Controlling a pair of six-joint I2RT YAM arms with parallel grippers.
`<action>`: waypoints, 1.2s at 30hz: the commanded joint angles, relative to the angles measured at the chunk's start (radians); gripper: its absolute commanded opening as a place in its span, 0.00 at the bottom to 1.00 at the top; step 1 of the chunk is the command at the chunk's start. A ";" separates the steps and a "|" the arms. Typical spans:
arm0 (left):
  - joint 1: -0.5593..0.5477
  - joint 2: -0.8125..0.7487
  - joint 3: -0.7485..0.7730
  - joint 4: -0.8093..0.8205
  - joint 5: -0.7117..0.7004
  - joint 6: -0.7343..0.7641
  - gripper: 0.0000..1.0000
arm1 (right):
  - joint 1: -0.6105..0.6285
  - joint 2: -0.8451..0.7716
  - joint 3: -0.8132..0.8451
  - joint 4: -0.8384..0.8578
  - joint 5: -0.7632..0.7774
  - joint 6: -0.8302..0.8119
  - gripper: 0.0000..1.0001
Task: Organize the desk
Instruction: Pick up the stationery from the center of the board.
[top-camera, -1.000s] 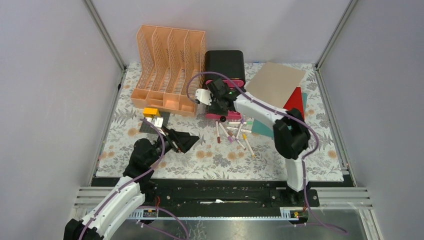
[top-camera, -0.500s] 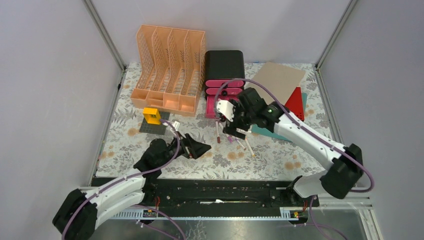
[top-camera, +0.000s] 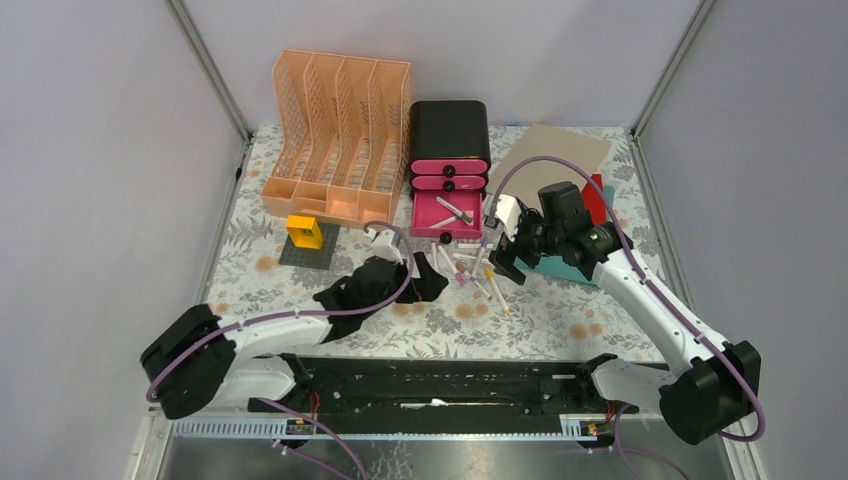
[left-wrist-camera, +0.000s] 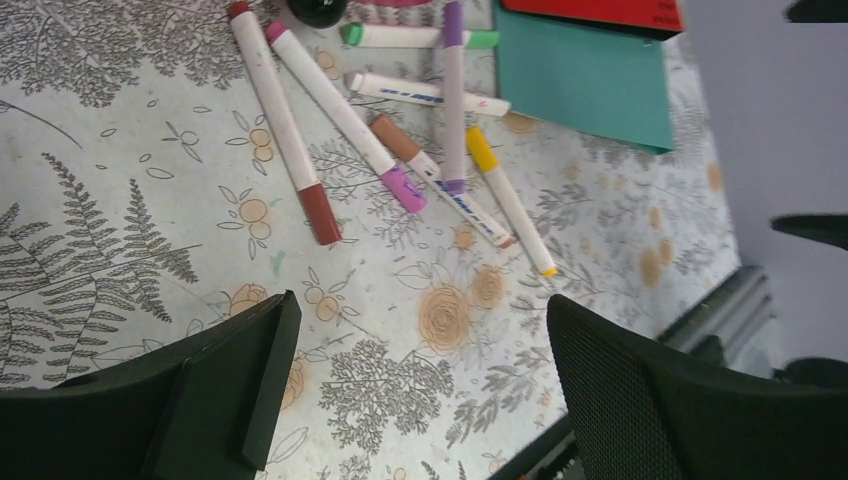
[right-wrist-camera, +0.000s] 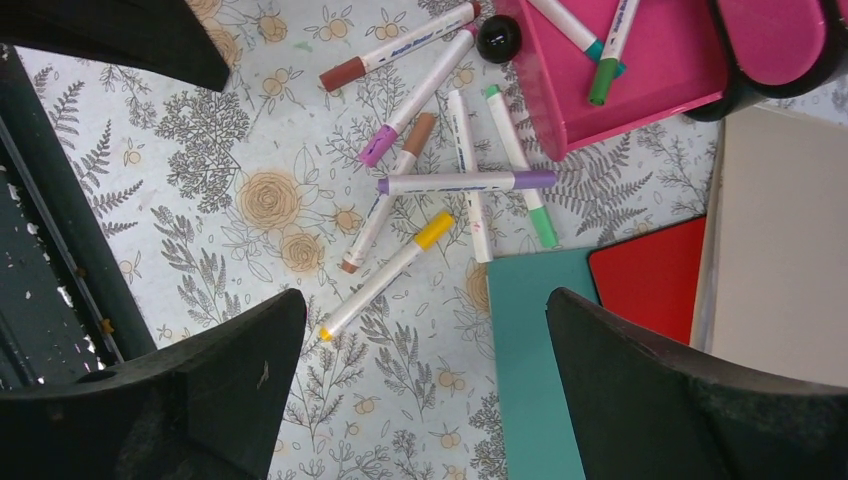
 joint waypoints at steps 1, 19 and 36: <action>-0.045 0.094 0.117 -0.095 -0.185 0.010 0.99 | -0.013 -0.008 -0.021 0.048 -0.033 0.000 0.97; -0.083 0.532 0.504 -0.415 -0.389 0.074 0.70 | -0.020 -0.004 -0.036 0.058 -0.022 -0.009 0.97; -0.019 0.715 0.658 -0.479 -0.348 0.156 0.34 | -0.029 -0.012 -0.040 0.057 -0.023 -0.014 0.98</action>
